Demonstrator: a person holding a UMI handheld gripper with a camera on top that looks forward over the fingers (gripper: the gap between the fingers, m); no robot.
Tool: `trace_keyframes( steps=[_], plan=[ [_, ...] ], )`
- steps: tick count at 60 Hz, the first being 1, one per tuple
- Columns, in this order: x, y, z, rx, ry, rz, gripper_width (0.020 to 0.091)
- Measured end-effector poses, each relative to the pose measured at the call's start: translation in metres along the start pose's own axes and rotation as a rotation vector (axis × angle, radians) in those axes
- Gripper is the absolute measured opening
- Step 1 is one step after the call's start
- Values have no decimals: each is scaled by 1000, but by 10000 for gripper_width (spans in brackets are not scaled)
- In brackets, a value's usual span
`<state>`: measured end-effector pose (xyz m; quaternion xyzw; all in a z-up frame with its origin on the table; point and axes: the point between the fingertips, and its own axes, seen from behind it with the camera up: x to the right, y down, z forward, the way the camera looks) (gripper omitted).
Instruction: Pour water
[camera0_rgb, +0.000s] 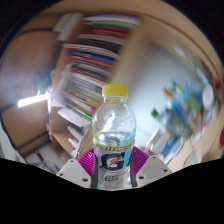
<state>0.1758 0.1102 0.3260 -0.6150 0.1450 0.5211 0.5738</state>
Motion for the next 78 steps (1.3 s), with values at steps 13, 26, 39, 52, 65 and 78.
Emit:
trace_keyframes(
  steps=[13, 26, 39, 52, 65, 78],
  plan=[
    [12, -157, -62, 239, 270, -815, 454],
    [189, -144, -100, 61, 547, -970, 455],
    [288, -101, -116, -77, 648, -941, 453],
    [326, -89, -120, -122, 675, -941, 458],
    [329, -86, -127, -100, 621, -967, 498],
    [326, -88, -127, -60, 611, -979, 533]
  ],
)
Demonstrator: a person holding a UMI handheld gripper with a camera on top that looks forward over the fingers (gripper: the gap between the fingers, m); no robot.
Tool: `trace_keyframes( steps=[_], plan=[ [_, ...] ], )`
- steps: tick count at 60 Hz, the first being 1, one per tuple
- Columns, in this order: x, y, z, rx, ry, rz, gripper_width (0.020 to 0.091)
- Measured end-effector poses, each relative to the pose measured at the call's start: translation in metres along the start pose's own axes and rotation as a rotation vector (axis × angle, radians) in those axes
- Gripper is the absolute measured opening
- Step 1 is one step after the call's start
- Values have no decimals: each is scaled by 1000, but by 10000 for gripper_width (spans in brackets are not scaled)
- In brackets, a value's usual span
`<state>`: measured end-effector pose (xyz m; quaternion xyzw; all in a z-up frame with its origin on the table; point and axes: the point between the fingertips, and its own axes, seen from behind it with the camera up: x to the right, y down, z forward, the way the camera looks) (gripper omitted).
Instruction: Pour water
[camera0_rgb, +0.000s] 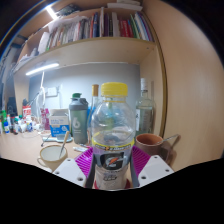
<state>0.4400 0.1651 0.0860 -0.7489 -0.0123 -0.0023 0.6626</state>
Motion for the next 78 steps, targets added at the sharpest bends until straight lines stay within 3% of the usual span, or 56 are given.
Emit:
trace_keyframes(
  steps=[9, 16, 18, 21, 22, 23, 28, 39, 52, 65, 78],
  plan=[
    [1, 0, -1, 4, 17, 2, 536],
    [3, 1, -1, -6, 37, -1, 604],
    [4, 5, 2, -43, 43, -5, 641],
    [3, 18, 1, -130, 44, -1, 765],
    [2, 20, -1, -146, 43, 5, 837],
    [2, 19, -4, -150, 41, 13, 857],
    [-5, 10, -22, -122, 21, 41, 836],
    [-10, -6, -80, -136, 32, -19, 837],
    [-43, -47, -195, -86, -24, -38, 850],
    [-74, -53, -300, -42, -72, -9, 854],
    [-79, -68, -341, 17, -83, -38, 852]
  ],
)
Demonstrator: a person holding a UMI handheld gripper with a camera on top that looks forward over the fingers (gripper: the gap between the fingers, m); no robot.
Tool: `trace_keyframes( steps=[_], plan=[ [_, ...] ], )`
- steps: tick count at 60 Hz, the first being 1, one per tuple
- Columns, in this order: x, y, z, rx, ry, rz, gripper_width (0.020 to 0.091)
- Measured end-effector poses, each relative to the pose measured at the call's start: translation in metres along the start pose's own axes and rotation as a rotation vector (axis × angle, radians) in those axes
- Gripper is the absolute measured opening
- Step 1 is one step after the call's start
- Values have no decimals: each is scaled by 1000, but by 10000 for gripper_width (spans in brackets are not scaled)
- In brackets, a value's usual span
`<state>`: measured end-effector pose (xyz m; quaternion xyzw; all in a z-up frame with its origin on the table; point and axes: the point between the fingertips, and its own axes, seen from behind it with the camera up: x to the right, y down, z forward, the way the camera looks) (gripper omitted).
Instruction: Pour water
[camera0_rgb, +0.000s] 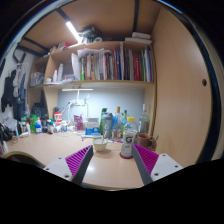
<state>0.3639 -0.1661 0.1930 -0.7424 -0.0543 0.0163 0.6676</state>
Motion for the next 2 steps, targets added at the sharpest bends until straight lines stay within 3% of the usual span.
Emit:
trace_keyframes(
  steps=[2],
  plan=[
    [0, -1, -2, 5, -9, 16, 852]
  ],
)
